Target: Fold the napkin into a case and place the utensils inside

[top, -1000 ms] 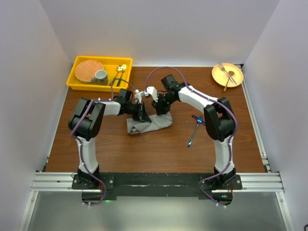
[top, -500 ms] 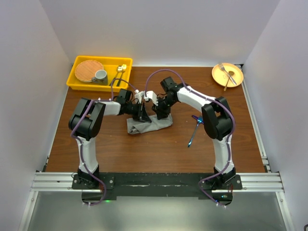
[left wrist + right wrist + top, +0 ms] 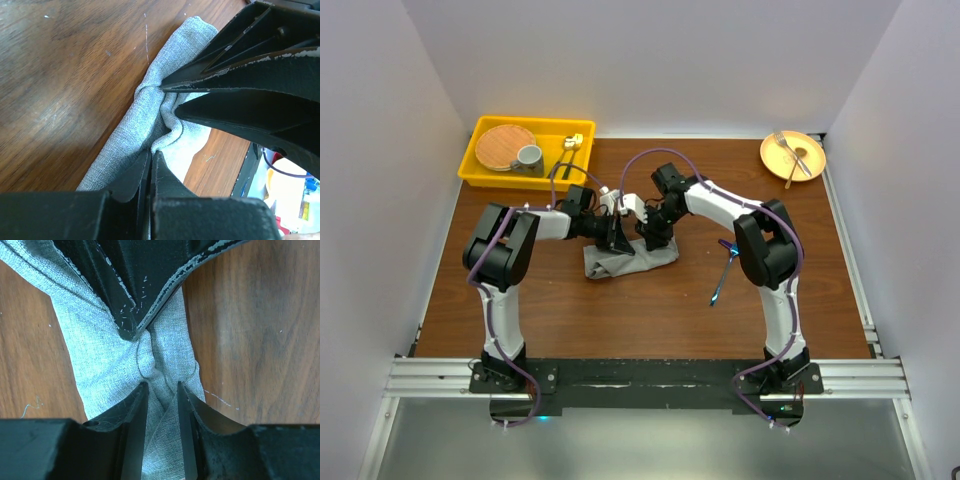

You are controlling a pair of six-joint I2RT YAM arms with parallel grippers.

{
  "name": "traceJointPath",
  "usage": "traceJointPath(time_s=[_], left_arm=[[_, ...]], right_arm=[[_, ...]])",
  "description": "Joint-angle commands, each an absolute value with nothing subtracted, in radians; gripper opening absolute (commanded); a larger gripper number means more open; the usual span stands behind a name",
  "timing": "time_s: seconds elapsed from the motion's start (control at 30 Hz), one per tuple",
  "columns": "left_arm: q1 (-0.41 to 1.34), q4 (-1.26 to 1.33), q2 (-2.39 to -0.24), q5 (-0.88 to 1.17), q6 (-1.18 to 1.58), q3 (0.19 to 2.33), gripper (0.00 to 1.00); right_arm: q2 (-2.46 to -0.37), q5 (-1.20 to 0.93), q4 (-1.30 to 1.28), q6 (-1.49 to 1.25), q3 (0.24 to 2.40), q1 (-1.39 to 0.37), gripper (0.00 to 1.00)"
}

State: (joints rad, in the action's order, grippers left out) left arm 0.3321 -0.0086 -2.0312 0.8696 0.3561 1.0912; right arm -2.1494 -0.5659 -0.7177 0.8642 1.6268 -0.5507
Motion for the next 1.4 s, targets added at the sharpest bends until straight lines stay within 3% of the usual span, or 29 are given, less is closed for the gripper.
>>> traceJointPath(time_s=[0.0,0.4,0.73,1.07,1.37], left_arm=[[0.333,-0.043,-2.080,0.788,0.327,1.074,0.00],[0.334,-0.040,-2.082,0.792,0.321,1.071,0.00],[0.333,-0.040,-2.080,0.798,0.319,1.066,0.00],[0.333,-0.035,-2.079,0.802,0.319,1.060,0.00],[0.333,-0.029,-2.082,0.808,0.318,1.058,0.00]], right_arm=[[-2.117,-0.586,-0.735,0.867,1.677,-0.563,0.33],[-2.072,-0.670,-0.792,0.883,1.753,-0.552,0.36],[-2.132,-0.692,-0.922,1.138,1.776,-0.557,0.44],[-2.172,-0.661,-0.939,1.281,1.778,-0.557,0.35],[-2.224,-0.620,-0.945,1.305,1.816,-0.558,0.32]])
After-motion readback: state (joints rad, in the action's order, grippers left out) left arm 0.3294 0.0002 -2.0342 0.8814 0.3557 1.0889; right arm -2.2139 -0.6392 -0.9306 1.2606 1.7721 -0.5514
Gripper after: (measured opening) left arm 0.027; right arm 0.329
